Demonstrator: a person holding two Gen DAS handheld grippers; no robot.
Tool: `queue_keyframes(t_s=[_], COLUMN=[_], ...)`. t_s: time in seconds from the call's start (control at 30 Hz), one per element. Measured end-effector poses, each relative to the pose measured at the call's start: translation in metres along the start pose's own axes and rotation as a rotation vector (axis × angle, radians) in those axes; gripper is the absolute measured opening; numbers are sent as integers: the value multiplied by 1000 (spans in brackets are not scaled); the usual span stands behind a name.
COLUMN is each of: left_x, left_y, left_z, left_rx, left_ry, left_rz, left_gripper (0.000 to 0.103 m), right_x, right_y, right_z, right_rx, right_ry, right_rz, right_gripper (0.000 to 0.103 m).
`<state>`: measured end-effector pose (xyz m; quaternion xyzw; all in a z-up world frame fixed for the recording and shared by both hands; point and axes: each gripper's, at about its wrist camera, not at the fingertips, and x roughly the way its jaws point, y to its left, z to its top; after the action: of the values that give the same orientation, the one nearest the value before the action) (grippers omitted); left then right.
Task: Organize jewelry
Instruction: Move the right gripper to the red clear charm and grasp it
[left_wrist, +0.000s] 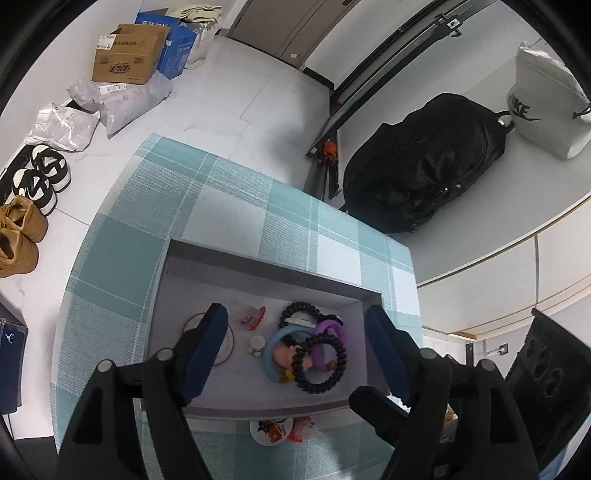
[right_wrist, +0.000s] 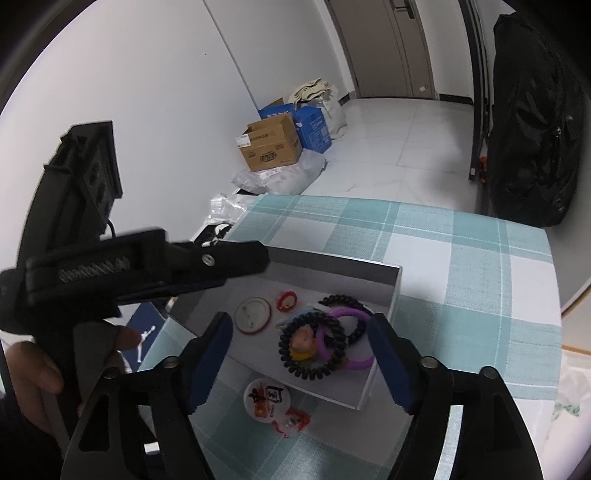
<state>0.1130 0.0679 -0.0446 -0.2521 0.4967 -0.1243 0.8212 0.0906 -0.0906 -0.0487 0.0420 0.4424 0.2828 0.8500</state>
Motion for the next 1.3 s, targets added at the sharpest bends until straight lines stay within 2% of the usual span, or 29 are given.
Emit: queue_keyframes(t_s=[0.13, 0.3, 0.7, 1.0, 1.23, 1.3], left_x=[-3, -5, -21, -31, -35, -31], left_y=[-1, -2, -13, -20, -7, -2], left_z=[-2, -9, -40, -62, -76, -78], left_rx=[8, 15, 152, 237, 210, 193], left_ry=[-10, -8, -61, -77, -56, -32], left_rz=[8, 4, 119, 155, 174, 183], left_gripper=[74, 74, 74, 74, 74, 74], right_x=[-7, -20, -38, -43, -39, -33], right_y=[3, 4, 0, 7, -6, -8], right_z=[-3, -7, -24, -48, -63, -67], right_rx=[-17, -26, -26, -55, 27, 39], right_ry=[-24, -75, -99, -51, -6, 41], right_rz=[0, -28, -50, -76, -71, -47], right_gripper=[76, 83, 84, 84, 84, 84])
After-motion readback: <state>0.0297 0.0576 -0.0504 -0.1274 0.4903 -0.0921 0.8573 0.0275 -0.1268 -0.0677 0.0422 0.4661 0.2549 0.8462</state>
